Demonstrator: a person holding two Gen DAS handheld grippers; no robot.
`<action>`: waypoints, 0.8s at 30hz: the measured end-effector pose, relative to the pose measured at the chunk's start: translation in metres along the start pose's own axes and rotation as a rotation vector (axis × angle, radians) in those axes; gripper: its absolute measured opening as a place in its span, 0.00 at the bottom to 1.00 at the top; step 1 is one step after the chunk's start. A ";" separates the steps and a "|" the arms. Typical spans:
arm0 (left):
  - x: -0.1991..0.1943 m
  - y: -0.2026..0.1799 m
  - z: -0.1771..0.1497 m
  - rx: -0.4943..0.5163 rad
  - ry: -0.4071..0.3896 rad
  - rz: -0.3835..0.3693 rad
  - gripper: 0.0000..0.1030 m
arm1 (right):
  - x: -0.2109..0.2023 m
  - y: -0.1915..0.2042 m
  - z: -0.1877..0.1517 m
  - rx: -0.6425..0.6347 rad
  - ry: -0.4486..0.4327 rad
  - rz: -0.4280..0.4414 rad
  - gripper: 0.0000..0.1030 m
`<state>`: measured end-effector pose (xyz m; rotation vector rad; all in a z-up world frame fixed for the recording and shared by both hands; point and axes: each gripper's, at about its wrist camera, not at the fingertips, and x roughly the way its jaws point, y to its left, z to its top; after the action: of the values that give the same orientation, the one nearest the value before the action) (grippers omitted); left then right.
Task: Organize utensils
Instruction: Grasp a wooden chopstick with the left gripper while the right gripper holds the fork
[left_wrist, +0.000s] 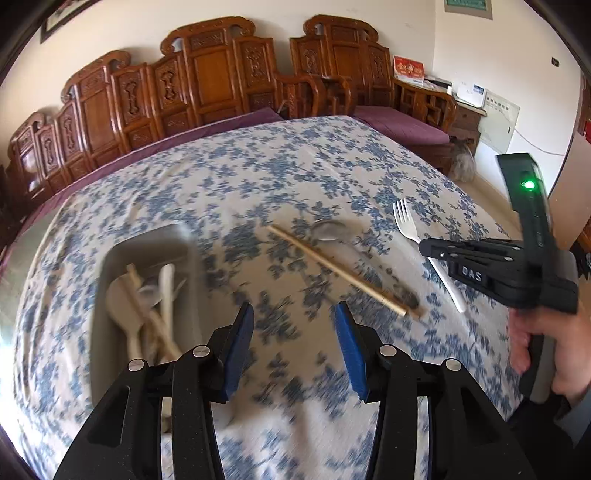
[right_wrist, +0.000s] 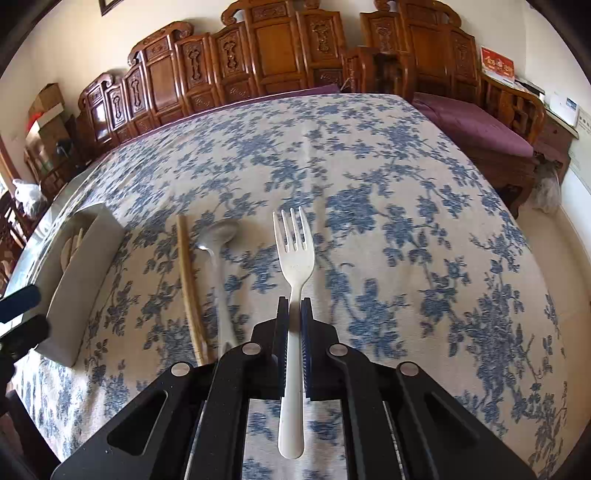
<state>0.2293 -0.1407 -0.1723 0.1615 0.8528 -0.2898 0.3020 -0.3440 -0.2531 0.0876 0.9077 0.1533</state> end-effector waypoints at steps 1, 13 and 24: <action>0.006 -0.003 0.003 -0.002 0.008 -0.003 0.42 | 0.000 -0.005 0.000 0.011 0.000 0.002 0.07; 0.081 -0.025 0.032 -0.016 0.084 0.026 0.42 | 0.004 -0.014 0.000 0.037 0.007 0.024 0.08; 0.114 -0.017 0.034 -0.094 0.150 0.026 0.45 | 0.004 -0.016 0.000 0.057 0.009 0.039 0.08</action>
<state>0.3191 -0.1869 -0.2378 0.1078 1.0105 -0.2147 0.3061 -0.3590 -0.2586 0.1574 0.9193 0.1647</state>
